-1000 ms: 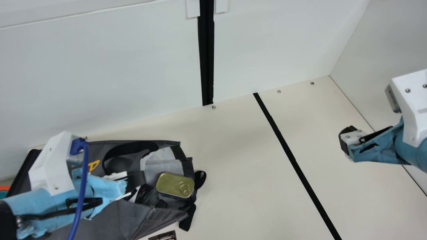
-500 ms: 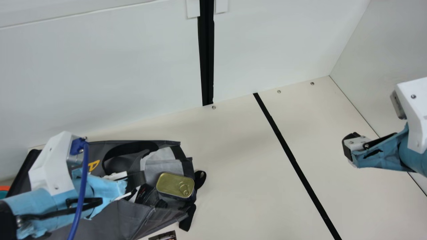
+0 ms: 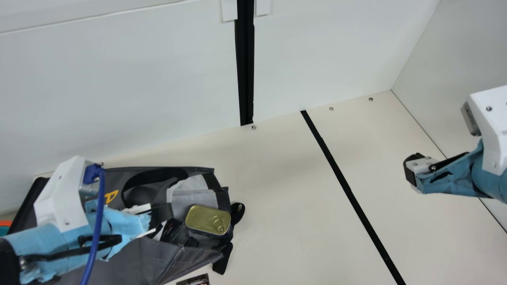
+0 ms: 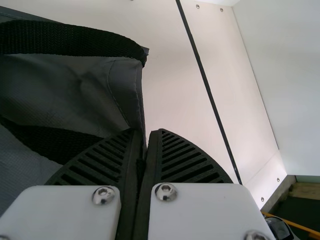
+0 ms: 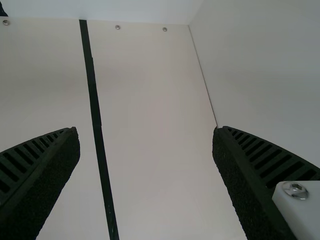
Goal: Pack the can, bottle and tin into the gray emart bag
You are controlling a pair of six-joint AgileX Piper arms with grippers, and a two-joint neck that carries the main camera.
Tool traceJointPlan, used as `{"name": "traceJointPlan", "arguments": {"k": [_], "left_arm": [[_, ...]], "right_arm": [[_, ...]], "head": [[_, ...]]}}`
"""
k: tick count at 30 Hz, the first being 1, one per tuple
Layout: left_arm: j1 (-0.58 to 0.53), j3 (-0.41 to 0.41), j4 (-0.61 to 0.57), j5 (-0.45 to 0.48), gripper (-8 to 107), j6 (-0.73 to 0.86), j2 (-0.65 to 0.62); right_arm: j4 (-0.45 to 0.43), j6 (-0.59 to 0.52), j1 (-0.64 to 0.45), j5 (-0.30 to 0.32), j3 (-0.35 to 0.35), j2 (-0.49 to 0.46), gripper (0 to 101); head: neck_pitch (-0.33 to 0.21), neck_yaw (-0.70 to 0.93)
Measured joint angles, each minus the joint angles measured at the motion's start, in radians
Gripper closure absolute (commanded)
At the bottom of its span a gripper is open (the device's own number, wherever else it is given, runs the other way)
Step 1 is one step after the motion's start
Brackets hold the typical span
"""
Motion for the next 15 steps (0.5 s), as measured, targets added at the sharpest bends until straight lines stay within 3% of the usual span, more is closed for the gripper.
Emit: {"name": "traceJointPlan", "arguments": {"k": [15], "left_arm": [[0.0, 0.0, 0.0, 0.0, 89, 0.0, 0.0]], "right_arm": [[0.087, -0.057, 0.002, -0.049, -0.023, 0.089, 10]], "head": [[0.0, 0.0]]}}
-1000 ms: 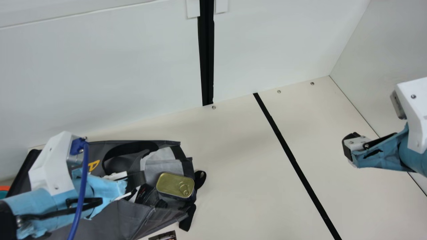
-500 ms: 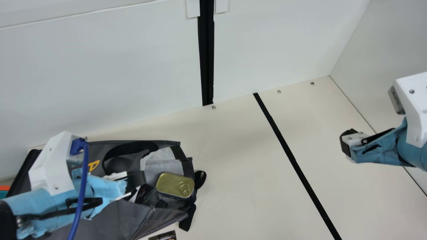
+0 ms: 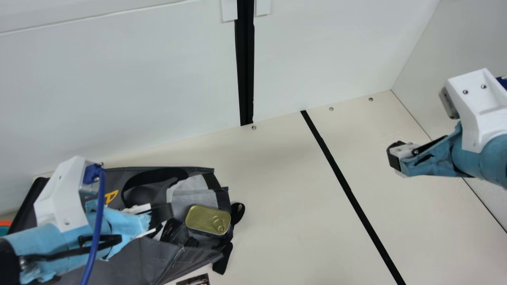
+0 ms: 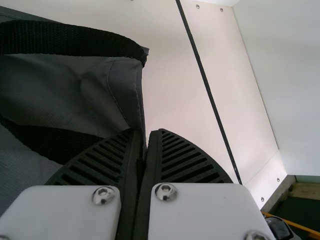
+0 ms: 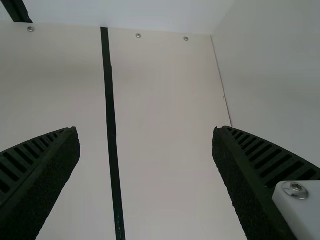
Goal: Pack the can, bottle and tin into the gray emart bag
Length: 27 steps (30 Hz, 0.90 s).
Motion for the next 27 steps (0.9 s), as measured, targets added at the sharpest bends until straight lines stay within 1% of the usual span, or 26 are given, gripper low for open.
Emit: {"name": "traceJointPlan", "arguments": {"k": [11, 21, 27], "left_arm": [[0.0, 0.0, 0.0, 0.0, 89, 0.0, 0.0], [0.0, 0.0, 0.0, 0.0, 89, 0.0, 0.0], [0.0, 0.0, 0.0, 0.0, 89, 0.0, 0.0]], "right_arm": [[0.084, -0.041, 0.006, -0.048, 0.02, 0.059, 10], [0.161, -0.074, 0.027, -0.073, 0.043, 0.104, 10], [0.189, -0.094, 0.048, -0.095, 0.061, 0.129, 10]], "head": [[0.0, -0.002], [0.0, 0.0], [0.0, 0.0]]}}
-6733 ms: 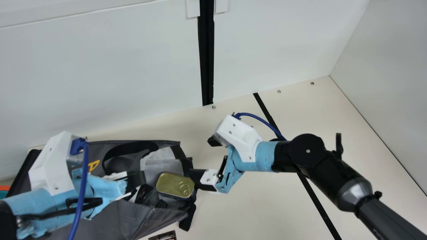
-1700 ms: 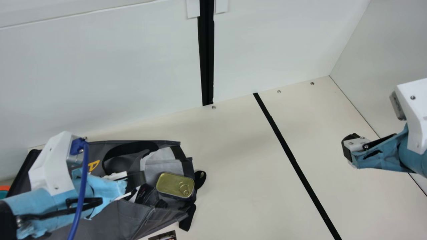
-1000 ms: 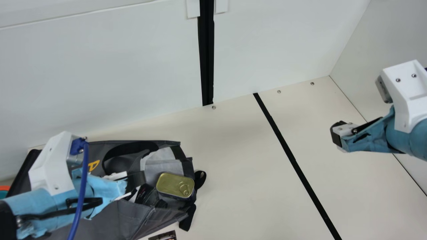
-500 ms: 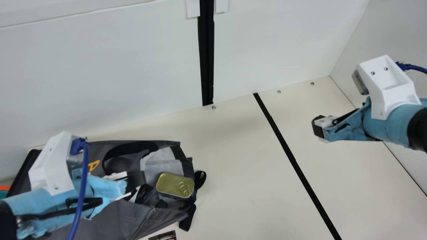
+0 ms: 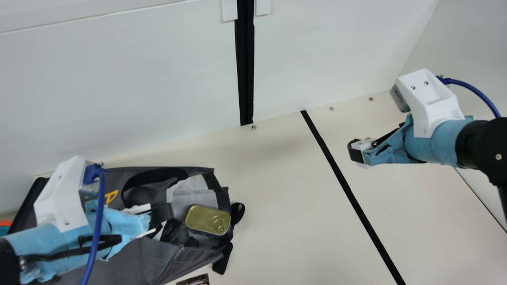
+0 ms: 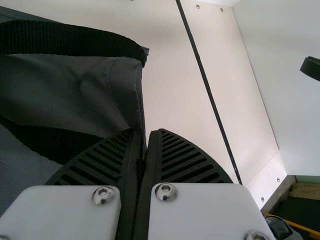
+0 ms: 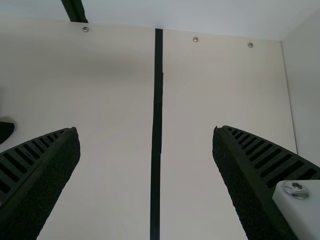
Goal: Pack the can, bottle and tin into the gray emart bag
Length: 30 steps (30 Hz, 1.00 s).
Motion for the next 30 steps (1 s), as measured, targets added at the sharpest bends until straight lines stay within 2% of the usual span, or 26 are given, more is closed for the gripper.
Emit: {"name": "traceJointPlan", "arguments": {"k": [14, 30], "left_arm": [[0.0, 0.0, 0.0, 0.0, 89, 0.0, 0.0], [0.0, 0.0, 0.0, 0.0, 89, 0.0, 0.0]], "right_arm": [[0.055, -0.048, 0.043, -0.043, 0.053, 0.051, 10], [0.158, -0.164, 0.063, -0.093, 0.108, 0.113, 10]], "head": [[0.0, 0.0], [0.0, -0.002]]}}
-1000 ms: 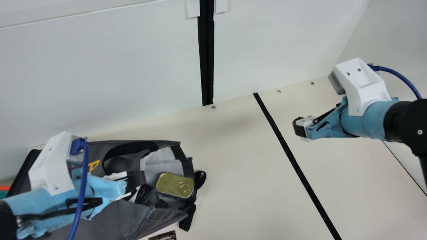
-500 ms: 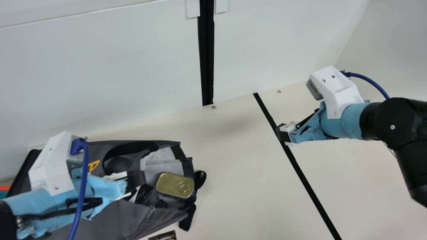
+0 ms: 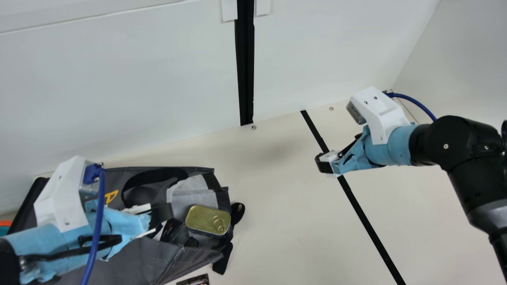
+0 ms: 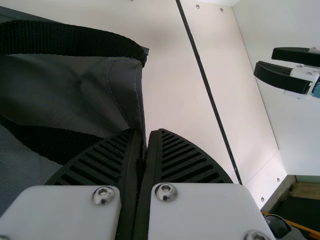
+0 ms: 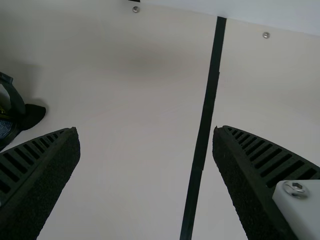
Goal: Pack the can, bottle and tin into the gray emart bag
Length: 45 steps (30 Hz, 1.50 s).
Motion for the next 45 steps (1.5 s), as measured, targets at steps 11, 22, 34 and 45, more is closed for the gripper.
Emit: {"name": "traceJointPlan", "arguments": {"k": [11, 22, 34, 45], "left_arm": [[0.0, 0.0, 0.0, 0.0, 89, 0.0, 0.0], [0.0, 0.0, 0.0, 0.0, 89, 0.0, 0.0], [0.0, 0.0, 0.0, 0.0, 89, 0.0, 0.0], [0.0, 0.0, 0.0, 0.0, 89, 0.0, 0.0]], "right_arm": [[0.074, -0.084, 0.02, -0.025, 0.035, 0.038, 10], [0.157, -0.171, 0.041, -0.044, 0.072, 0.069, 10], [0.243, -0.252, 0.067, -0.062, 0.107, 0.107, 10], [0.326, -0.319, 0.103, -0.083, 0.131, 0.15, 10]], "head": [[0.0, 0.002], [0.0, 0.002], [0.0, 0.002], [0.0, 0.002]]}}
